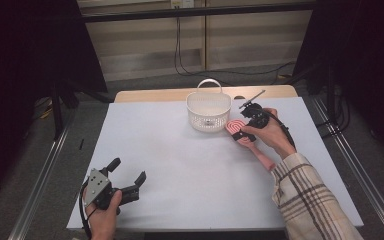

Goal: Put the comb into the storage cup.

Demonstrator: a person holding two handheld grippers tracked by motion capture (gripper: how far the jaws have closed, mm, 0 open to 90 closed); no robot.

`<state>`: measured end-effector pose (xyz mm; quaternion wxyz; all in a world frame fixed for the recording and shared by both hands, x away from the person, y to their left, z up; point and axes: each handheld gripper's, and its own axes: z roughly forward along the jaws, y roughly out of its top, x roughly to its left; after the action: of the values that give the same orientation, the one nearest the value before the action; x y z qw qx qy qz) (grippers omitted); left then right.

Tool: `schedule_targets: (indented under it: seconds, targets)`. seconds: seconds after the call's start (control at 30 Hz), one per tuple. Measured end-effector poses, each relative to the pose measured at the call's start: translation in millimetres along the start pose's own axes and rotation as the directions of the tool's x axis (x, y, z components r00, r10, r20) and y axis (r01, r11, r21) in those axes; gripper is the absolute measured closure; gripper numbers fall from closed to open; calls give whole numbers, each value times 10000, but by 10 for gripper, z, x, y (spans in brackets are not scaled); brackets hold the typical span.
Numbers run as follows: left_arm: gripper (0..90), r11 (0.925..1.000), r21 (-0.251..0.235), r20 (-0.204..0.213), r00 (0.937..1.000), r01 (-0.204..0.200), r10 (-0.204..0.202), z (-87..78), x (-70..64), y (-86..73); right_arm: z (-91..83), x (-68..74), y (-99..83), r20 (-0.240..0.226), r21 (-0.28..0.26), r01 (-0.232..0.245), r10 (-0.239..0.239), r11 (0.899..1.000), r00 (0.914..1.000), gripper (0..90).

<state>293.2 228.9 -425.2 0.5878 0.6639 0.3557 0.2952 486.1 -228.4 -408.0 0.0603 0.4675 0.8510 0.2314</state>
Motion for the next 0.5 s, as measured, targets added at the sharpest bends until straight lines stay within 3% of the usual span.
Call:
schedule_targets:
  seconds: [0.2, 0.5]
  targets:
    - [37, 10000, 7, -9, 10000, -4, 4, 1, -1, 1, 27, -2, 7, -51, -3, -97, 97, 10000, 9999, 60]
    - [37, 10000, 12, -23, 10000, 3, -3, -2, 3, 0, 118, 23, 39, 43, 440, -91, 89, 9990, 10000, 57]
